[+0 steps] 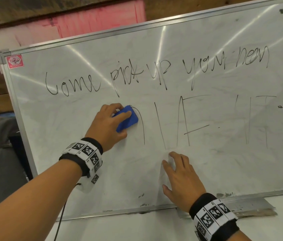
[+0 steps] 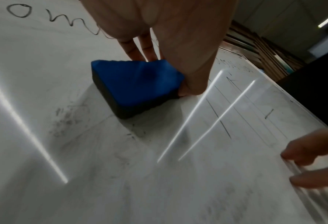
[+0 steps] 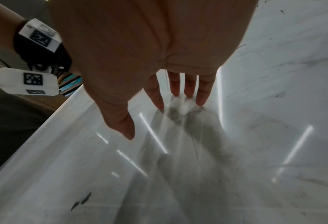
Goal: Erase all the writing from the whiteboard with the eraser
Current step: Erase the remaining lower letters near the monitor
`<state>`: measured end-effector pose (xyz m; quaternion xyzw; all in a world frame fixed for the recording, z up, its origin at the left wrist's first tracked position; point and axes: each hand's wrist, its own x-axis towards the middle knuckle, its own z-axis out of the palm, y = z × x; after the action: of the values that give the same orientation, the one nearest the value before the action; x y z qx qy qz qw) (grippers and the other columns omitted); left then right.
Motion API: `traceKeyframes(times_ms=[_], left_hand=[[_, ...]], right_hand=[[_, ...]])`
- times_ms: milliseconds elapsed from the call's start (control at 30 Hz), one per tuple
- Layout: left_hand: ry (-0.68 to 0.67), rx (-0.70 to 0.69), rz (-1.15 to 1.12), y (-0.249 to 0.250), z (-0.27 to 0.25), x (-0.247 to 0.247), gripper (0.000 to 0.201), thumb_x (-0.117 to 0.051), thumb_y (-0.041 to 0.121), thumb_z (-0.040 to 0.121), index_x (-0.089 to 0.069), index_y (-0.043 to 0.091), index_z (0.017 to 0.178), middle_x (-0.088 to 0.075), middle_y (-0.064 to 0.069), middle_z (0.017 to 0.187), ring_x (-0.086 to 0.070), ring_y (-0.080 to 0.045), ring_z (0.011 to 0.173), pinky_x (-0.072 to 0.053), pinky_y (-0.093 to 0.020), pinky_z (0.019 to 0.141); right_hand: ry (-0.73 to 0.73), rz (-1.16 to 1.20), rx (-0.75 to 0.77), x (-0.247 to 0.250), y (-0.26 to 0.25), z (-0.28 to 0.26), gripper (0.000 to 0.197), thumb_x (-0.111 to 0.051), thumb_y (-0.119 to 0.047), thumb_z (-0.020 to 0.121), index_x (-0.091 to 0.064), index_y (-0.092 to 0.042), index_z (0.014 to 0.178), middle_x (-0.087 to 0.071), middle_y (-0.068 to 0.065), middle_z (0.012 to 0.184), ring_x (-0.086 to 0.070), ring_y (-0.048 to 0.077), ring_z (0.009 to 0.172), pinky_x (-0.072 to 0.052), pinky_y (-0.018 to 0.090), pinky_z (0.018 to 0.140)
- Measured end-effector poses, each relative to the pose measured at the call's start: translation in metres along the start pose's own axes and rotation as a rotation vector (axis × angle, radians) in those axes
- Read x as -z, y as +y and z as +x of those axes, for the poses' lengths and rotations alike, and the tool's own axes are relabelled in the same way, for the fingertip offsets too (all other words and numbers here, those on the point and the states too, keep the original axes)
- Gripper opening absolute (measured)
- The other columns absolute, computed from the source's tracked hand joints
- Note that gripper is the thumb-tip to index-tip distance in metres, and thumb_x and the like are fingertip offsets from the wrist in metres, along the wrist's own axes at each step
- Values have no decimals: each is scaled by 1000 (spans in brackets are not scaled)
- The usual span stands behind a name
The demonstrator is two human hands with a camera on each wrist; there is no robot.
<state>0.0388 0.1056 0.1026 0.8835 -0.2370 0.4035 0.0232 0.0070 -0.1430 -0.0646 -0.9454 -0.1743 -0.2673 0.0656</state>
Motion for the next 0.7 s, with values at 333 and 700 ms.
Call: traceKeyframes(times_ms=[333, 700], left_hand=[[25, -125, 136, -6, 8, 3, 61, -80, 10, 74, -63, 18, 132, -52, -10, 140, -45, -35, 119, -45, -57, 94], [52, -94, 157, -9, 2, -8, 76, -78, 10, 75, -50, 24, 144, -47, -15, 141, -46, -38, 117, -44, -55, 90]], right_hand=[[4, -4, -11, 0, 0, 0, 74, -77, -55, 63, -61, -16, 124, -44, 12, 138, -44, 33, 123, -58, 40, 80], [-4, 14, 4, -1, 1, 0, 72, -73, -53, 69, -57, -16, 129, -38, 12, 142, -37, 33, 128, -56, 40, 85]])
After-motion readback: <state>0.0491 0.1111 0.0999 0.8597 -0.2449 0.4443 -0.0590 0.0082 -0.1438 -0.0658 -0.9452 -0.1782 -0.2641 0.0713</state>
